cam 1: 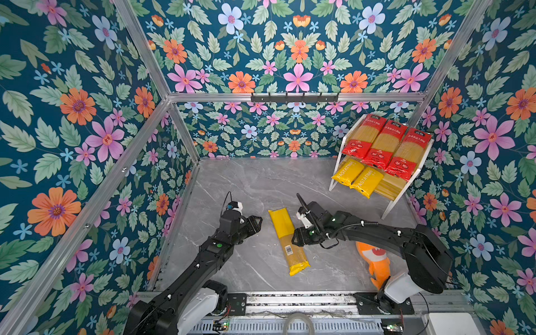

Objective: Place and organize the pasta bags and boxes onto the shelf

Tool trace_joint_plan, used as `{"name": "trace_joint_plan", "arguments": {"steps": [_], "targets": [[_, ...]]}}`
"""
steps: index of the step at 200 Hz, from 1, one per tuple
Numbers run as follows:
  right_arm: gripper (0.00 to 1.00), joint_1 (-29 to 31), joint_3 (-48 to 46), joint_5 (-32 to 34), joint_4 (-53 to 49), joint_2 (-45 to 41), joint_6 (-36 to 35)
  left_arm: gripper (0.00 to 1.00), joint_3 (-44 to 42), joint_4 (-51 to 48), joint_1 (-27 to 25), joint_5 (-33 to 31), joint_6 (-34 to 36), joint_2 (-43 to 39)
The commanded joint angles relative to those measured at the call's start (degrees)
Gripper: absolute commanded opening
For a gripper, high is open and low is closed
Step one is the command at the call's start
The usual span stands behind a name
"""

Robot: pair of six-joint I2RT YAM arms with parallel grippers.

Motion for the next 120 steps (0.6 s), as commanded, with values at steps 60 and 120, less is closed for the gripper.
{"name": "trace_joint_plan", "arguments": {"steps": [60, 120], "targets": [[0.63, -9.47, 2.24, -7.55, 15.24, 9.99, 2.18, 0.57, -4.61, 19.05, -16.1, -7.52, -7.81, 13.86], [0.57, -9.94, 8.58, -12.95, 15.52, 19.34, -1.94, 0.49, -2.36, 29.27, -16.91, -7.14, -7.49, 27.06]]}}
